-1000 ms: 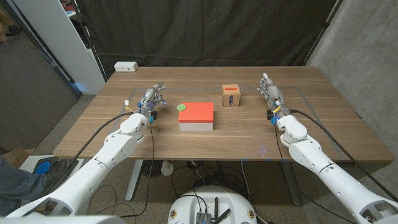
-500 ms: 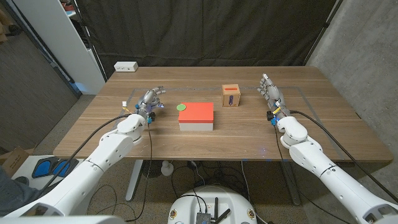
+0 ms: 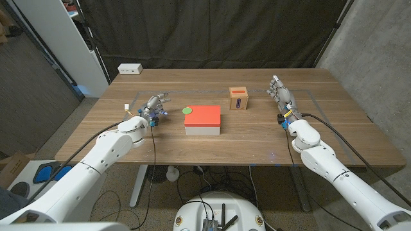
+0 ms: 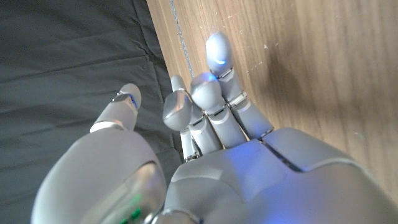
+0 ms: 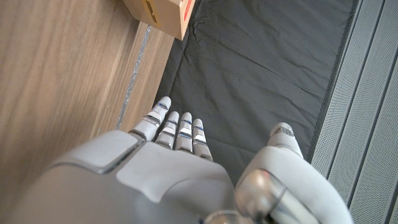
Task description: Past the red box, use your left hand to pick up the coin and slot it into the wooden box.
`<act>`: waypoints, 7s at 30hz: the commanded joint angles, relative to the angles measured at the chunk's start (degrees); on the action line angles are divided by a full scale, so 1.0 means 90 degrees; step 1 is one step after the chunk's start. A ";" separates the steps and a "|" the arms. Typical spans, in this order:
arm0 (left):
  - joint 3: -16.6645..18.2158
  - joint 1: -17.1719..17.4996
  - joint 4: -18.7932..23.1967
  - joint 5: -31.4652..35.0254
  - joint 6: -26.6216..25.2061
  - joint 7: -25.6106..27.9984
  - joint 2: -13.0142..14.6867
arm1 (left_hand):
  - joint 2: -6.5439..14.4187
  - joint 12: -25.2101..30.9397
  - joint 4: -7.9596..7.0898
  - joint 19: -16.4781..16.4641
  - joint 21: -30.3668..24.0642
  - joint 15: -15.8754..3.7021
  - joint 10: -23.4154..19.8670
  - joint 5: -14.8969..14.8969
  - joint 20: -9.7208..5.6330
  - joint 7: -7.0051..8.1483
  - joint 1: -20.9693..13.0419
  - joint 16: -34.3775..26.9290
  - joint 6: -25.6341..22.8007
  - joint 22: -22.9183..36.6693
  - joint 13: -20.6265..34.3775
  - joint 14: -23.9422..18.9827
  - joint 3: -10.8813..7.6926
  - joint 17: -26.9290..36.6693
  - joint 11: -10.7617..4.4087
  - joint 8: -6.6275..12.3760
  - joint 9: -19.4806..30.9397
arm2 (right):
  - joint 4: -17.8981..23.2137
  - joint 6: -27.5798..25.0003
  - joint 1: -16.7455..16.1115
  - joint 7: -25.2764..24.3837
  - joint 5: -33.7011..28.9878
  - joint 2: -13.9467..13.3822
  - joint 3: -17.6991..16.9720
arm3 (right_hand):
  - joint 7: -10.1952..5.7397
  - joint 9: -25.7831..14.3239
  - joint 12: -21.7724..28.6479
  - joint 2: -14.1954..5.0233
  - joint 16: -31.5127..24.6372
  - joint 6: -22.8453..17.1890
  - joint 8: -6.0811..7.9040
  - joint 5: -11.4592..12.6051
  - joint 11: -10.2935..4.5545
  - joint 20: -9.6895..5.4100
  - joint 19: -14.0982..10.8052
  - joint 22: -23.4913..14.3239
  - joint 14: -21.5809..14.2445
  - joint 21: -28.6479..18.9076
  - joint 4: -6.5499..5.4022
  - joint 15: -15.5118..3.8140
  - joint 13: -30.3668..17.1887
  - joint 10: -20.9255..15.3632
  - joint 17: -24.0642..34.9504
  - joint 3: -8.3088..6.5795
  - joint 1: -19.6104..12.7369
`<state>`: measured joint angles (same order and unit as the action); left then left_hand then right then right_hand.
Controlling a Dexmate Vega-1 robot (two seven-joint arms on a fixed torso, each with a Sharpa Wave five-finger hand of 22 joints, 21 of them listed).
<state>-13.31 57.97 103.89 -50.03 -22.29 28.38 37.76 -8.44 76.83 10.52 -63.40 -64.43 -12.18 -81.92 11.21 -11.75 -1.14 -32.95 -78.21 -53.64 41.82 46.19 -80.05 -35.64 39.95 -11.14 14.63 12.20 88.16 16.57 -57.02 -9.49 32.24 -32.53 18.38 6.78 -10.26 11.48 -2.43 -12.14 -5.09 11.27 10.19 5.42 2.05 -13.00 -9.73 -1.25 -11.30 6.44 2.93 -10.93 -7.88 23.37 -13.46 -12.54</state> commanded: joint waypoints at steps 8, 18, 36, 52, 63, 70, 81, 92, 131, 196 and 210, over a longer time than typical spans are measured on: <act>0.0347 -0.0356 0.0227 -0.1702 -0.1634 0.0598 0.0233 | 0.0078 0.0291 0.0023 0.0087 -0.0110 0.0011 -0.0004 0.0026 -0.0061 0.0228 -0.0964 -0.0251 0.0144 -0.0005 -0.0293 -0.0012 0.0010 -0.0089 -0.0001 0.0197 0.0357 | 0.0387 -0.0253 -0.0022 -0.0144 0.0117 -0.0144 -0.0179 | 0.0009 -0.0021 0.0025 -0.0086 -0.0047 -0.0050 0.0024 0.0003 -0.0003 -0.0013 -0.0070 -0.0032 -0.0028 -0.0035 0.0059 0.0022 0.0008 -0.0063 -0.0009 -0.0021 -0.0048; 0.0540 -0.0625 0.0428 -0.2503 -0.2309 0.1035 0.0617 | 0.0157 0.0506 -0.0050 0.0137 -0.0184 0.0017 -0.0038 0.0002 -0.0058 0.0289 -0.1386 -0.0333 0.0170 -0.0132 -0.0625 -0.0029 0.0194 -0.0191 0.0048 0.0509 0.0714 | 0.0579 -0.0400 -0.0031 -0.0465 -0.0106 -0.0112 -0.0140 | 0.0004 -0.0021 0.0032 -0.0105 -0.0051 -0.0092 0.0031 0.0000 0.0015 -0.0002 -0.0077 -0.0033 -0.0046 -0.0032 0.0073 0.0015 0.0010 -0.0107 -0.0023 -0.0032 -0.0061; 0.0561 -0.0916 0.0112 -0.4231 -0.3054 0.1080 0.1140 | 0.0210 0.0805 -0.0144 0.0141 -0.0237 0.0013 0.0045 -0.0021 -0.0064 0.0120 -0.1363 -0.0423 0.0867 -0.0470 -0.1002 0.0024 0.0552 -0.0081 -0.0005 0.0734 0.1207 | 0.0927 -0.0673 -0.0175 -0.0831 -0.0403 -0.0225 -0.0173 | -0.0015 -0.0023 0.0036 -0.0137 -0.0055 -0.0130 0.0026 -0.0001 0.0011 0.0022 -0.0104 -0.0033 -0.0076 -0.0031 0.0098 0.0033 0.0010 -0.0175 -0.0049 -0.0053 -0.0083; 0.0497 -0.0536 0.0518 -0.5430 -0.2615 0.2078 0.1700 | 0.0463 0.0619 -0.0108 -0.0091 -0.0349 0.0010 0.0161 -0.0024 -0.0065 -0.0132 -0.1753 -0.0243 0.1205 -0.0823 -0.1582 -0.0057 0.0637 -0.0393 0.0132 0.0995 0.1595 | 0.1107 -0.0743 -0.0409 -0.0888 -0.0408 -0.0279 -0.0206 | -0.0011 -0.0024 0.0046 -0.0154 -0.0061 -0.0186 0.0031 -0.0002 0.0028 0.0034 -0.0114 -0.0034 -0.0105 -0.0026 0.0116 0.0053 0.0009 -0.0254 -0.0070 -0.0063 -0.0093; -0.0266 -0.1386 0.0075 -0.5590 -0.2992 0.1670 0.1903 | 0.0534 0.0648 -0.0142 -0.0008 -0.0448 0.0007 0.0222 -0.0021 -0.0065 -0.0187 -0.1771 -0.0296 0.1385 -0.0827 -0.1540 -0.0041 0.0699 -0.0343 0.0131 0.1072 0.1751 | 0.1132 -0.0768 -0.0459 -0.0897 -0.0425 -0.0283 -0.0205 | -0.0017 -0.0024 0.0039 -0.0159 -0.0064 -0.0212 0.0030 -0.0003 0.0027 0.0040 -0.0119 -0.0034 -0.0121 -0.0024 0.0123 0.0049 0.0008 -0.0267 -0.0080 -0.0066 -0.0093; -0.0719 -0.1937 -0.0248 -0.5574 -0.3173 0.1597 0.1677 | 0.0607 0.0627 -0.0172 0.0031 -0.0479 0.0008 0.0221 -0.0021 -0.0064 -0.0233 -0.1721 -0.0295 0.1378 -0.0930 -0.1570 0.0021 0.0730 -0.0286 0.0134 0.1106 0.1750 | 0.1146 -0.0749 -0.0529 -0.0938 -0.0436 -0.0289 -0.0236 | -0.0018 -0.0025 0.0037 -0.0163 -0.0070 -0.0220 0.0027 -0.0003 0.0032 0.0044 -0.0135 -0.0035 -0.0140 -0.0027 0.0126 0.0049 0.0008 -0.0282 -0.0086 -0.0068 -0.0093; -0.1211 -0.2509 -0.0597 -0.5338 -0.3476 0.1424 0.1338 | 0.0684 0.0611 -0.0145 0.0043 -0.0552 0.0003 0.0239 -0.0013 -0.0063 -0.0236 -0.1733 -0.0286 0.1371 -0.1023 -0.1577 0.0010 0.0723 -0.0230 0.0127 0.1149 0.1755 | 0.1100 -0.0685 -0.0609 -0.0905 -0.0376 -0.0315 -0.0319 | -0.0025 -0.0025 0.0048 -0.0168 -0.0080 -0.0248 0.0027 -0.0004 0.0032 0.0047 -0.0166 -0.0035 -0.0173 -0.0033 0.0132 0.0053 0.0006 -0.0344 -0.0097 -0.0070 -0.0091; -0.1296 -0.2638 -0.0773 -0.5228 -0.3664 0.1189 0.1258 | 0.0709 0.0617 -0.0138 0.0073 -0.0608 0.0001 0.0250 -0.0010 -0.0064 -0.0294 -0.1725 -0.0255 0.1427 -0.1104 -0.1542 0.0020 0.0724 -0.0199 0.0098 0.1117 0.1690 | 0.1096 -0.0709 -0.0615 -0.0885 -0.0369 -0.0344 -0.0334 | -0.0028 -0.0026 0.0058 -0.0172 -0.0083 -0.0265 0.0026 -0.0004 0.0028 0.0049 -0.0189 -0.0035 -0.0188 -0.0037 0.0135 0.0046 0.0004 -0.0394 -0.0104 -0.0072 -0.0090; -0.1039 -0.2412 -0.0762 -0.4589 -0.3749 0.0244 0.1298 | 0.0738 0.0513 -0.0133 0.0163 -0.0878 -0.0003 0.0268 -0.0008 -0.0062 -0.0214 -0.1625 -0.0092 0.1252 -0.1368 -0.1483 0.0027 0.0687 -0.0152 0.0044 0.1219 0.1605 | 0.1127 -0.1015 -0.0503 -0.0905 -0.0354 -0.0392 -0.0237 | -0.0035 -0.0029 0.0049 -0.0203 -0.0081 -0.0285 0.0008 -0.0003 0.0031 0.0058 -0.0205 -0.0036 -0.0205 -0.0025 0.0150 0.0056 -0.0006 -0.0481 -0.0132 -0.0090 -0.0099; -0.1089 -0.2475 -0.0648 -0.4519 -0.3938 0.0596 0.1028 | 0.0824 0.0439 -0.0111 0.0332 -0.1251 -0.0006 0.0238 0.0026 -0.0062 -0.0158 -0.1539 -0.0043 0.0954 -0.1614 -0.1396 0.0009 0.0459 -0.0113 0.0018 0.1334 0.1465 | 0.1055 -0.0762 -0.0699 -0.0945 -0.0330 -0.0339 -0.0297 | -0.0047 -0.0031 0.0034 -0.0222 -0.0087 -0.0311 -0.0002 -0.0003 0.0032 0.0086 -0.0231 -0.0037 -0.0243 -0.0018 0.0169 0.0076 -0.0016 -0.0557 -0.0166 -0.0109 -0.0112; -0.1064 -0.2418 -0.0449 -0.4575 -0.3832 0.0774 0.1020 | 0.0842 0.0468 -0.0106 0.0375 -0.1331 -0.0006 0.0253 0.0029 -0.0061 -0.0153 -0.1544 -0.0005 0.0848 -0.1640 -0.1344 0.0021 0.0413 -0.0148 0.0037 0.1365 0.1442 | 0.1057 -0.0708 -0.0760 -0.0937 -0.0315 -0.0330 -0.0319 | -0.0048 -0.0031 0.0036 -0.0222 -0.0093 -0.0322 -0.0002 -0.0003 0.0042 0.0103 -0.0243 -0.0037 -0.0263 -0.0019 0.0169 0.0098 -0.0018 -0.0585 -0.0172 -0.0109 -0.0108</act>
<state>-23.11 35.76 98.38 -90.57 -57.52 33.10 47.05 -1.33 80.92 9.56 -60.17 -75.89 -12.29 -79.62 11.25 -10.05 -2.47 -46.77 -78.39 -45.32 27.08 33.87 -79.93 -31.39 38.63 -10.75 26.60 25.13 97.71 9.81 -63.11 -17.93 29.30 -35.63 15.82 6.47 -10.25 11.48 -4.01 -12.59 -7.45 11.27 10.19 5.85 2.86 -14.84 -9.72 -3.30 -11.30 7.60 3.77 -10.79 -12.60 21.79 -14.13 -13.51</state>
